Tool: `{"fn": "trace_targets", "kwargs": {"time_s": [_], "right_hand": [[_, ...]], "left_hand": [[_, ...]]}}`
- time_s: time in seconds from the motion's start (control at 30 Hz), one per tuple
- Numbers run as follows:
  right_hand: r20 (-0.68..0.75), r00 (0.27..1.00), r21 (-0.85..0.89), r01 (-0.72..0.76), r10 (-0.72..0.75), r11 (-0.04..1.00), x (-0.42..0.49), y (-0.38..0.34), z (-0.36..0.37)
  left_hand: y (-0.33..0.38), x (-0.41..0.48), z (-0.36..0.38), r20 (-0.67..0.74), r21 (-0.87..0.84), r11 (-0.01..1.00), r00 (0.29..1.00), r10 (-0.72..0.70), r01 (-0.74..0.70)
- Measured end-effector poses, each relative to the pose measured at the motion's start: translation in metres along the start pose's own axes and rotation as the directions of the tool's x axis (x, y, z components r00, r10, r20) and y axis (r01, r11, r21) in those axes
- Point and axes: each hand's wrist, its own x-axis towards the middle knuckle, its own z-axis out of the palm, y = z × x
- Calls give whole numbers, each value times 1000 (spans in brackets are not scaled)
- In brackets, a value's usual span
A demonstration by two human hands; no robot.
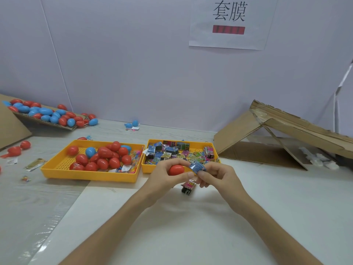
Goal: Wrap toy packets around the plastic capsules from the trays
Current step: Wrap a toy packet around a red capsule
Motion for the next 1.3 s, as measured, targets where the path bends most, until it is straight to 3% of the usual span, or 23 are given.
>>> {"fn": "trace_targets", "kwargs": {"time_s": [0.5, 0.73, 1.1, 1.3], "right_hand": [[88, 996, -57, -28, 33, 998, -2, 1, 2], [117, 993, -95, -11, 22, 995, -2, 1, 4], [55, 997, -303, 69, -55, 950, -6, 4, 9], [-55, 985, -279, 142, -164, 950, -6, 3, 12]], "left_hand": [[-4, 2, 0, -33, 10, 1000, 999, 25, -25], [-10, 2, 1, -38, 201, 970, 988, 150, -140], [-11, 2, 3, -148, 315, 927, 954, 260, -204], [-12, 1, 3, -155, 337, 921, 953, 260, -196]]}}
